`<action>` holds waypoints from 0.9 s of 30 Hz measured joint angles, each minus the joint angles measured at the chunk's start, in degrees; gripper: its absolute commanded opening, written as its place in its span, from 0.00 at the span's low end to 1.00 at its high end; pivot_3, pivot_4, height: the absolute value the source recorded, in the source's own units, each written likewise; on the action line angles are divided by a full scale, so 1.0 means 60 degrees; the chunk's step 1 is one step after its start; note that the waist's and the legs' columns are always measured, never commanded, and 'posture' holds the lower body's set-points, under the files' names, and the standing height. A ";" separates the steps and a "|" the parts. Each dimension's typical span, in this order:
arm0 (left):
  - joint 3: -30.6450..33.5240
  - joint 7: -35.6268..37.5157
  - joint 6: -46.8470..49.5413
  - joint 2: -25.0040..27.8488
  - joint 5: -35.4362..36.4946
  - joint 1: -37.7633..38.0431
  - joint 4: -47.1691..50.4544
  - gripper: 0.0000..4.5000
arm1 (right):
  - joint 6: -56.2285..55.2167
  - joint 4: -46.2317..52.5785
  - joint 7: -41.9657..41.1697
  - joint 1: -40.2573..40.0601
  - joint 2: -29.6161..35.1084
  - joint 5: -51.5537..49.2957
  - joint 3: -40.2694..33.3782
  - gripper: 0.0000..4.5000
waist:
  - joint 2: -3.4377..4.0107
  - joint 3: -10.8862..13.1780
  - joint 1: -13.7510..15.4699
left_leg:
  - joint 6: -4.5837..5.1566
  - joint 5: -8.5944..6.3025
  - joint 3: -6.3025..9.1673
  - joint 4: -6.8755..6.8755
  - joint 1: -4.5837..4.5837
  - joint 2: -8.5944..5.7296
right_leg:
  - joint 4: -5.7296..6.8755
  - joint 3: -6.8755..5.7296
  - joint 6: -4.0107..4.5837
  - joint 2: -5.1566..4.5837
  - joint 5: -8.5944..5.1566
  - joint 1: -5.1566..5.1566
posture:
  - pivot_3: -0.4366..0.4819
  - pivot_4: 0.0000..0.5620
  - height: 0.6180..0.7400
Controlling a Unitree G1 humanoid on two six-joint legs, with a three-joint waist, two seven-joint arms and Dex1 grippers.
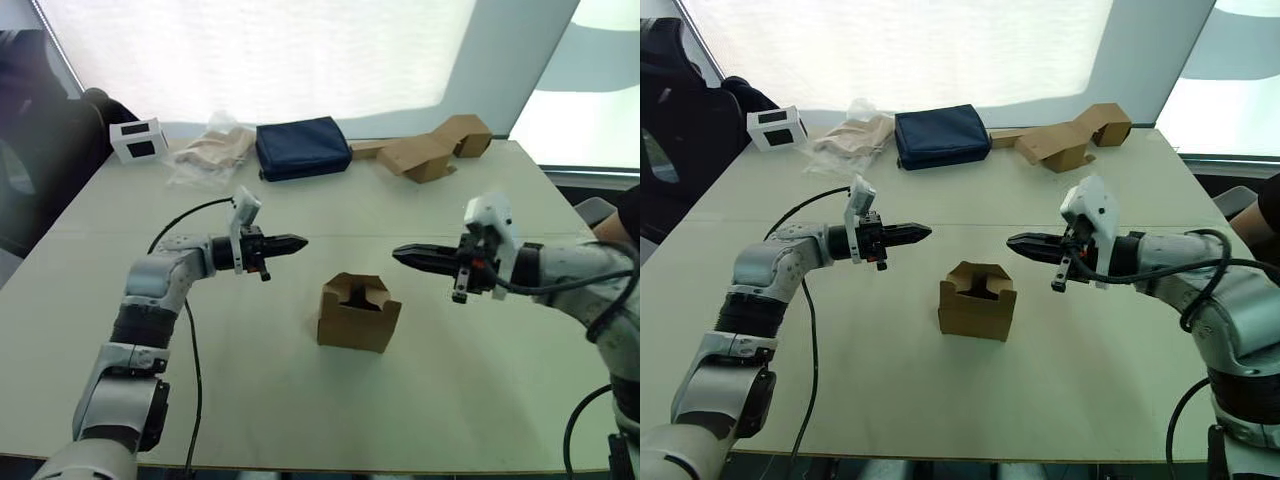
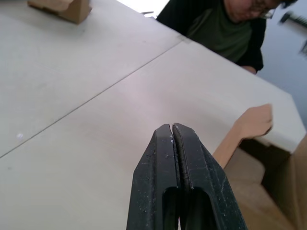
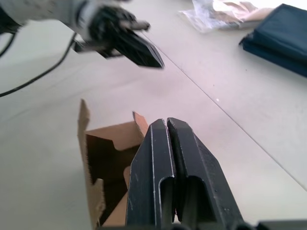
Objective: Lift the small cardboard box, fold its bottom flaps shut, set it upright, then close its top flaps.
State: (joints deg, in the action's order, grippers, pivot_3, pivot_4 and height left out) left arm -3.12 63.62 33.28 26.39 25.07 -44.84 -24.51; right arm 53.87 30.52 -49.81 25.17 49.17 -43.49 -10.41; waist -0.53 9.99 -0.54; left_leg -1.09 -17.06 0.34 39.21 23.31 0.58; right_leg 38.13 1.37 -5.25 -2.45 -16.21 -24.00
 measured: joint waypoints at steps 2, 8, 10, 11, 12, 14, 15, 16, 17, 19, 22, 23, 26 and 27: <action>-0.0174 0.0134 -0.0555 -0.0294 -0.0399 -0.0228 -0.1119 0.00 | 0.0388 0.0334 -0.0014 -0.0352 0.0005 -0.0444 0.0160 0.00 | 0.0000 0.0000 0.0031 | 0.0000 0.0001 0.0000 0.0003 0.0004 -0.0007 | 0.0005 -0.0002 0.0000 -0.0006 0.0000 -0.0001 | 0.48 0.27 1.00; -0.0525 0.0353 -0.1732 -0.1206 -0.1225 -0.0755 -0.3276 0.00 | 0.0980 0.1316 0.0457 -0.1178 -0.0268 -0.1643 0.0246 0.00 | -0.0007 0.0004 0.0008 | 0.0004 -0.0002 -0.0002 0.0008 0.0013 -0.0013 | 0.0002 0.0000 -0.0007 -0.0010 0.0003 -0.0008 | 0.48 0.27 1.00; -0.0642 0.0501 -0.1949 -0.1355 -0.1410 -0.0772 -0.3448 0.00 | 0.1021 0.1654 0.0667 -0.1621 -0.0278 -0.1783 0.0406 0.00 | -0.0007 0.0003 0.0004 | 0.0004 -0.0002 -0.0001 0.0007 0.0013 -0.0012 | 0.0006 0.0000 -0.0007 -0.0008 0.0003 -0.0010 | 0.48 0.27 1.00; -0.0775 0.0645 -0.2060 -0.1451 -0.1561 -0.0771 -0.3495 0.00 | 0.1056 0.1902 0.0834 -0.1841 -0.0317 -0.1824 0.0611 0.00 | -0.0007 0.0004 -0.0014 | 0.0004 -0.0001 -0.0003 0.0008 0.0012 -0.0011 | 0.0008 0.0003 -0.0007 -0.0008 0.0003 -0.0011 | 0.48 0.27 1.00; -0.0833 0.0715 -0.2083 -0.1508 -0.1614 -0.0770 -0.3504 0.00 | 0.1071 0.2004 0.0925 -0.1900 -0.0341 -0.1832 0.0706 0.00 | -0.0007 0.0003 -0.0026 | 0.0003 -0.0001 -0.0003 0.0009 0.0011 -0.0011 | 0.0010 0.0004 -0.0007 -0.0007 0.0004 -0.0011 | 0.48 0.27 1.00; -0.0947 0.0917 -0.2118 -0.1607 -0.1744 -0.0760 -0.3488 0.00 | 0.1052 0.2187 0.1192 -0.1920 -0.0343 -0.1763 0.0930 0.00 | -0.0007 0.0003 -0.0043 | 0.0002 0.0000 -0.0004 0.0009 0.0007 -0.0010 | 0.0015 0.0007 -0.0007 -0.0005 0.0004 -0.0010 | 0.48 0.27 1.00; -0.1016 0.1031 -0.2118 -0.1593 -0.1812 -0.0705 -0.3428 0.00 | 0.0982 0.2211 0.1345 -0.1901 -0.0367 -0.1654 0.1038 0.00 | -0.0007 0.0003 -0.0049 | 0.0002 0.0000 -0.0004 0.0009 0.0006 -0.0009 | 0.0015 0.0007 -0.0007 -0.0001 0.0004 -0.0010 | 0.48 0.27 1.00; -0.1097 0.1124 -0.2116 -0.1591 -0.1861 -0.0621 -0.3353 0.00 | 0.0922 0.2197 0.1550 -0.1833 -0.0455 -0.1459 0.1199 0.00 | -0.0006 0.0003 -0.0049 | 0.0002 0.0000 -0.0003 0.0009 0.0005 -0.0006 | 0.0015 0.0007 -0.0007 0.0001 0.0004 -0.0010 | 0.48 0.27 1.00; -0.1139 0.1177 -0.2115 -0.1595 -0.1899 -0.0538 -0.3273 0.00 | 0.0879 0.2189 0.1668 -0.1760 -0.0518 -0.1339 0.1319 0.00 | -0.0005 0.0003 -0.0046 | 0.0002 0.0000 -0.0003 0.0009 0.0006 -0.0005 | 0.0014 0.0008 -0.0007 0.0002 0.0003 -0.0013 | 0.48 0.27 1.00; -0.1205 0.1243 -0.2090 -0.1602 -0.1984 -0.0379 -0.3190 0.00 | 0.0758 0.2180 0.1877 -0.1524 -0.0533 -0.1039 0.1611 0.00 | -0.0005 0.0003 -0.0032 | 0.0002 0.0000 -0.0002 0.0009 0.0009 -0.0005 | 0.0013 0.0006 -0.0007 0.0002 0.0003 -0.0014 | 0.48 0.27 1.00; -0.1203 0.1280 -0.2033 -0.1604 -0.1992 -0.0328 -0.2870 0.00 | 0.0520 0.2078 0.1989 -0.1197 -0.0521 -0.0445 0.2086 0.00 | -0.0005 0.0003 -0.0016 | 0.0002 0.0000 -0.0003 0.0009 0.0010 -0.0006 | 0.0012 0.0007 -0.0007 -0.0002 0.0003 -0.0014 | 0.48 0.27 1.00; -0.1203 0.1288 -0.2027 -0.1600 -0.1994 -0.0318 -0.2803 0.00 | 0.0441 0.1969 0.1992 -0.1110 -0.0521 -0.0273 0.2234 0.00 | -0.0005 0.0003 -0.0008 | 0.0002 0.0000 -0.0003 0.0009 0.0010 -0.0008 | 0.0012 0.0007 -0.0007 -0.0003 0.0003 -0.0013 | 0.48 0.27 1.00; -0.1198 0.1261 -0.1941 -0.1601 -0.1999 -0.0160 -0.2610 0.00 | 0.0209 0.1685 0.1931 -0.1033 -0.0522 0.0127 0.2526 0.00 | -0.0005 0.0002 -0.0010 | 0.0002 0.0000 -0.0003 0.0009 0.0011 -0.0009 | 0.0009 0.0007 -0.0007 -0.0004 0.0003 -0.0013 | 0.48 0.27 1.00; -0.1197 0.1236 -0.1898 -0.1599 -0.2000 -0.0111 -0.2603 0.00 | 0.0085 0.1569 0.1901 -0.0996 -0.0522 0.0275 0.2629 0.00 | -0.0005 0.0003 -0.0012 | 0.0002 0.0000 -0.0003 0.0009 0.0011 -0.0009 | 0.0009 0.0007 -0.0007 -0.0004 0.0003 -0.0013 | 0.48 0.27 1.00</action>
State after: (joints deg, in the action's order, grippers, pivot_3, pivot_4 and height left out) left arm -10.31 71.04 21.89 16.80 13.07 -45.50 -40.13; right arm 54.38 39.93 -38.41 19.19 46.04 -41.84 5.37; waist -0.56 10.01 -0.61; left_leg -1.08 -17.06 0.32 39.27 23.37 0.53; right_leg 38.19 1.41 -5.29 -2.47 -16.19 -24.07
